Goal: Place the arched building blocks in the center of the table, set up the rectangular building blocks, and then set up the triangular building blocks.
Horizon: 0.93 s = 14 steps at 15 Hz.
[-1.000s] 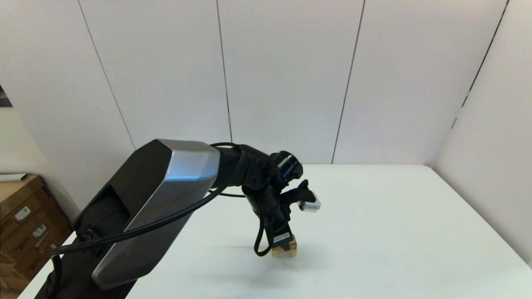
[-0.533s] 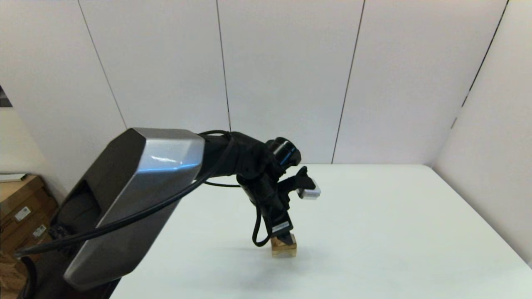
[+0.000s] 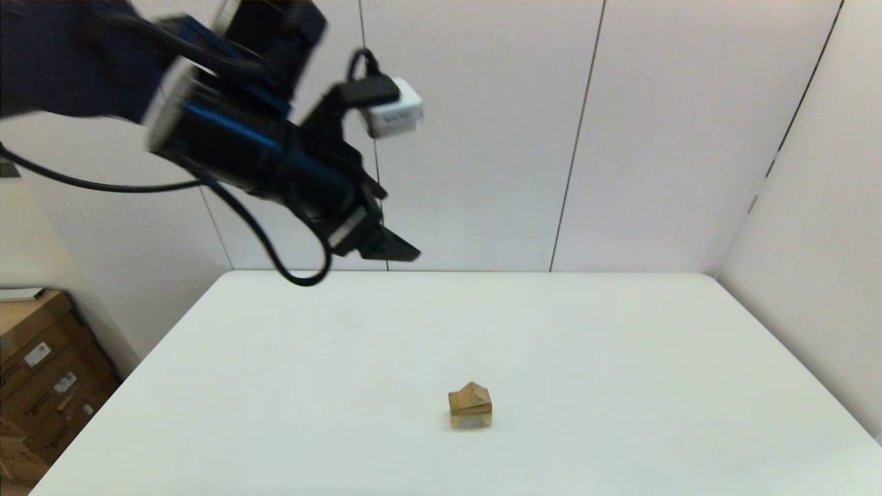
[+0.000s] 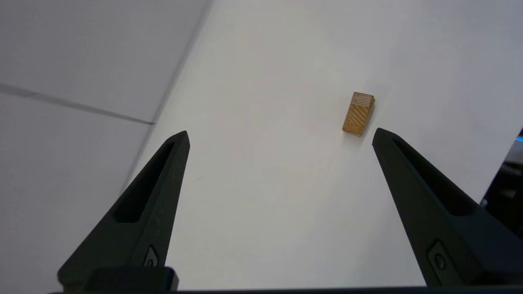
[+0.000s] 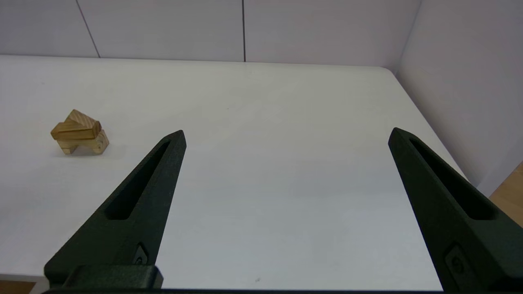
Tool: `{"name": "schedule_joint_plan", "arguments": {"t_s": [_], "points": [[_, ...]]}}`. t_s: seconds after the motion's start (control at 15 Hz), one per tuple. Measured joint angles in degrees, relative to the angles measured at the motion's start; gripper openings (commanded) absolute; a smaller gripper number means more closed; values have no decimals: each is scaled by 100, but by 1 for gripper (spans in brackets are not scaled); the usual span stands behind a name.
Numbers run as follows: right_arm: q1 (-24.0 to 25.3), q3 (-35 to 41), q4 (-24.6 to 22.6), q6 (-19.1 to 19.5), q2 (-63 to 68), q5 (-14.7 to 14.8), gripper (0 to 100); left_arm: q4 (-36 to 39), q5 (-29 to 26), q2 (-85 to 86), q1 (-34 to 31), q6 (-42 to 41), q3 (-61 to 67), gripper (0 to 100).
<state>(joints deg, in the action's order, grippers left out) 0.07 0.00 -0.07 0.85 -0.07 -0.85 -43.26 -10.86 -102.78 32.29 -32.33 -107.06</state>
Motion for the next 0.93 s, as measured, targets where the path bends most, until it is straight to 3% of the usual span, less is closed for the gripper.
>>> {"name": "schedule_joint_plan", "arguments": {"t_s": [0.6,0.93], "points": [[0,0,-2,-1,0,-2,100,361,56,6105,-1446,1809,3529,100],[0,0,0,0,0,1,100,347,229,8260,-2322,2651,4728,100]]}}
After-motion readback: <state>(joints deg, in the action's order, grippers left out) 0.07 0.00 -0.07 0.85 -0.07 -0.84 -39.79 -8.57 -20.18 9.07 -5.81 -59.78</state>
